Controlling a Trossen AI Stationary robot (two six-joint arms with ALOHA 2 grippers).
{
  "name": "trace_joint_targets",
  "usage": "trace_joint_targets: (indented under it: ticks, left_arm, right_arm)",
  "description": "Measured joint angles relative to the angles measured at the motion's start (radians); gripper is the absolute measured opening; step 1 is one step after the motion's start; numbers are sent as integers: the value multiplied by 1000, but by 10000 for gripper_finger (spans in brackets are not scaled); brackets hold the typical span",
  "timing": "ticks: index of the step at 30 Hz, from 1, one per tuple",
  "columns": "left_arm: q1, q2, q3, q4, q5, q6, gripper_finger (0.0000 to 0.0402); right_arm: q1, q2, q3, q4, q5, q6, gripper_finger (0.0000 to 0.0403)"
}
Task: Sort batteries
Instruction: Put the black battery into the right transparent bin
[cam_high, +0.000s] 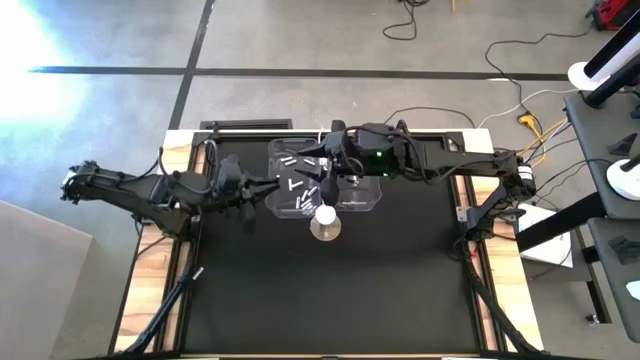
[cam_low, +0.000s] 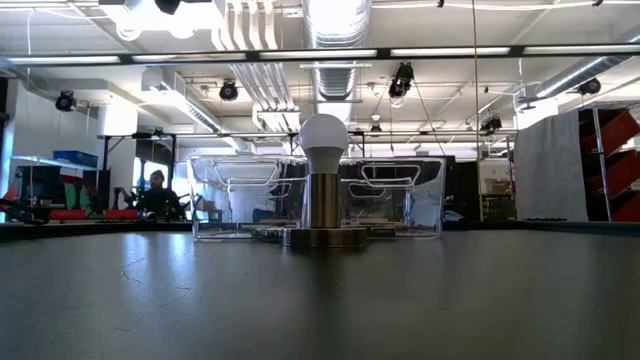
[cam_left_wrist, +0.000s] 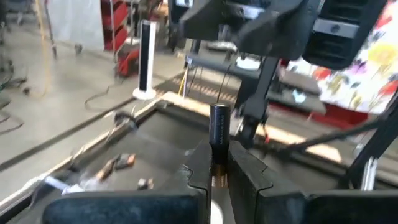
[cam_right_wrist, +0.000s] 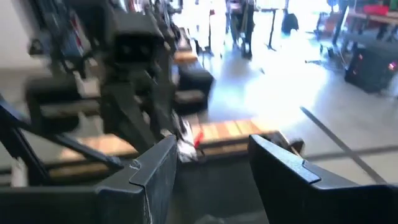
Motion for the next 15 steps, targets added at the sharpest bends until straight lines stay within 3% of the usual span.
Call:
trace_joint_targets:
  ticks: [8, 15]
  left_arm:
    - [53, 67, -1, 305, 84, 89, 12]
    - [74, 125, -1, 456, 100, 111, 12]
  right_arm:
    - [25, 0, -1, 145, -4, 123, 191]
    - [26, 0, -1, 168, -3, 181, 170]
